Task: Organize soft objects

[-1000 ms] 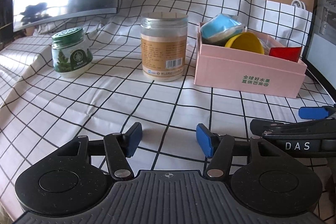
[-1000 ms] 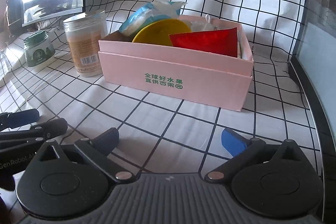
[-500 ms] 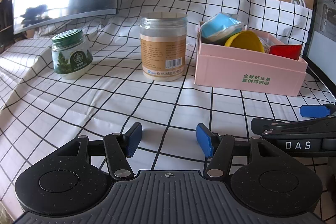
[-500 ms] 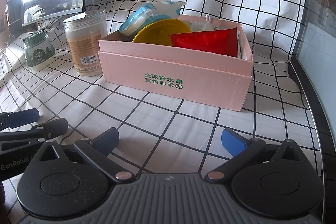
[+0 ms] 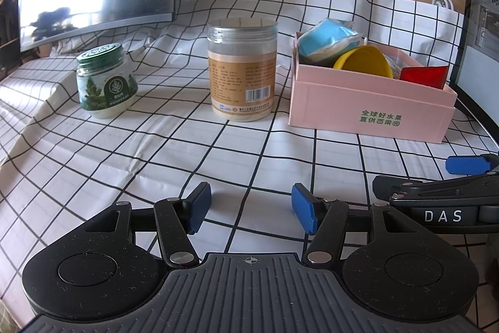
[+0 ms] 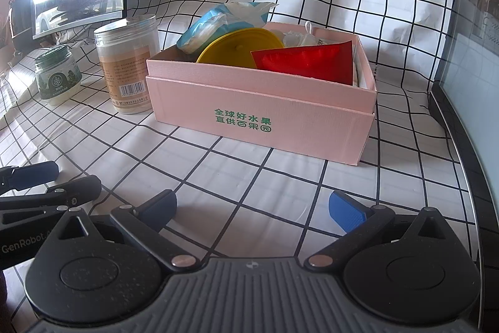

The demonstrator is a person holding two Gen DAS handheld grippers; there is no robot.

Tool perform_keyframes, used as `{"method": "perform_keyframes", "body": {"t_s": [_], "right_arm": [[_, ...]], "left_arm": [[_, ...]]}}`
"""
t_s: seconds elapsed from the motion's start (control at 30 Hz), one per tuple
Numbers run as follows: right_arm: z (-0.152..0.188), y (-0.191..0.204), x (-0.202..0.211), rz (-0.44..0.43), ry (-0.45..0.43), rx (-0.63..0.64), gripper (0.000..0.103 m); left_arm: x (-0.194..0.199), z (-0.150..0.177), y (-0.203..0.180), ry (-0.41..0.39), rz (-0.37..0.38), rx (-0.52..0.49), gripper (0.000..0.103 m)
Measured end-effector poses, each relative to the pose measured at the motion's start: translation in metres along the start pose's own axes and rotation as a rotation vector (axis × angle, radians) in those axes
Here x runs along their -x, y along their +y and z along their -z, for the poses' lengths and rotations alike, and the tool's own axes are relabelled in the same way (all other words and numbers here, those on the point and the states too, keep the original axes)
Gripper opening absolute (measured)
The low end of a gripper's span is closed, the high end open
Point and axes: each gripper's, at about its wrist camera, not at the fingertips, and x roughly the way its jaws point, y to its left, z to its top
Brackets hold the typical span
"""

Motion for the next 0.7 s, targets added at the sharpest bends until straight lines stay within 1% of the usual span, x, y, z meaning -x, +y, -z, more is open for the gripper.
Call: {"method": "perform_keyframes", "body": {"t_s": [0.7], "right_arm": [[0.0000, 0.0001, -0.0001, 0.000, 0.000, 0.000, 0.103]], "left_arm": [[-0.0008, -0.0008, -0.0001, 0.002, 0.006, -0.001, 0.063]]}}
